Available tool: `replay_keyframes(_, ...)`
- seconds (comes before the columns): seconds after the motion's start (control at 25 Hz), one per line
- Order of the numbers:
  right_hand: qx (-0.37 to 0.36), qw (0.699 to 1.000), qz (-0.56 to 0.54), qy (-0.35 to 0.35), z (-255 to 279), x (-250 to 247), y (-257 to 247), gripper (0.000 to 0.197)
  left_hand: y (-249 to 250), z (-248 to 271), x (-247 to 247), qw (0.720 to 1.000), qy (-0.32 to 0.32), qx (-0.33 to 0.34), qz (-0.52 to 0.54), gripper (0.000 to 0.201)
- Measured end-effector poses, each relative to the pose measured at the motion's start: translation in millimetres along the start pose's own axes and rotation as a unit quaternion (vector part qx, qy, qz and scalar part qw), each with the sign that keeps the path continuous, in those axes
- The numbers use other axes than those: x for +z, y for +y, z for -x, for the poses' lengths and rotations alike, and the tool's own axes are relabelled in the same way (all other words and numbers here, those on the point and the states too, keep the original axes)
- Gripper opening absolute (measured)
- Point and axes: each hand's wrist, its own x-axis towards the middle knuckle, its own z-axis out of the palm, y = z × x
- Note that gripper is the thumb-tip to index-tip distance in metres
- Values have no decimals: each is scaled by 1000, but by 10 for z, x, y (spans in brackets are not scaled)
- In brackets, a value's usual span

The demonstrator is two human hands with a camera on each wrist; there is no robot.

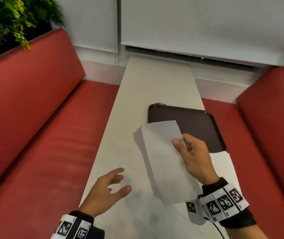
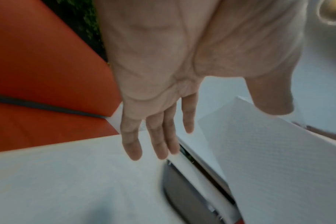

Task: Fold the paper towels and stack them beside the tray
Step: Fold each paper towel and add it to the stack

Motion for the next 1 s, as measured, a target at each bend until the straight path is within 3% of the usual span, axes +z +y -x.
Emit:
replay_keyframes(0.08,-5,997,-78,5,-3,-34,-134,18,331,-183,9,994,-8,28,106,97)
replay_keyframes(0.16,10,989,-149,-1,21,-59,-202,24,590,-269,18,979,-51,30,194,100)
replay_keyframes(0.24,22,984,-176,3,52,-88,-239,25,751,-292,54,978,-75,53,186,95)
replay_keyframes(0.36,20,985,-172,27,81,-116,-238,23,913,-243,161,983,-77,91,140,84)
replay_keyframes(0.48,8,985,-168,31,125,-63,-254,24,1047,-205,294,969,-136,92,184,52)
replay_keyframes(0.6,0,987,-150,48,172,-5,-228,26,1135,-231,339,966,-117,77,218,36)
replay_keyframes(0.72,77,988,-136,13,224,-26,-78,51,1139,-286,300,961,-104,67,247,36)
replay_keyframes(0.8,168,956,-230,-66,266,-17,-41,65,1133,-311,263,958,-105,65,258,36)
replay_keyframes(0.88,197,926,-308,-92,289,-29,-68,51,1123,-332,256,957,-110,66,260,36)
replay_keyframes(1.0,185,930,-309,-75,275,-52,-74,37,1088,-354,262,956,-119,68,260,36)
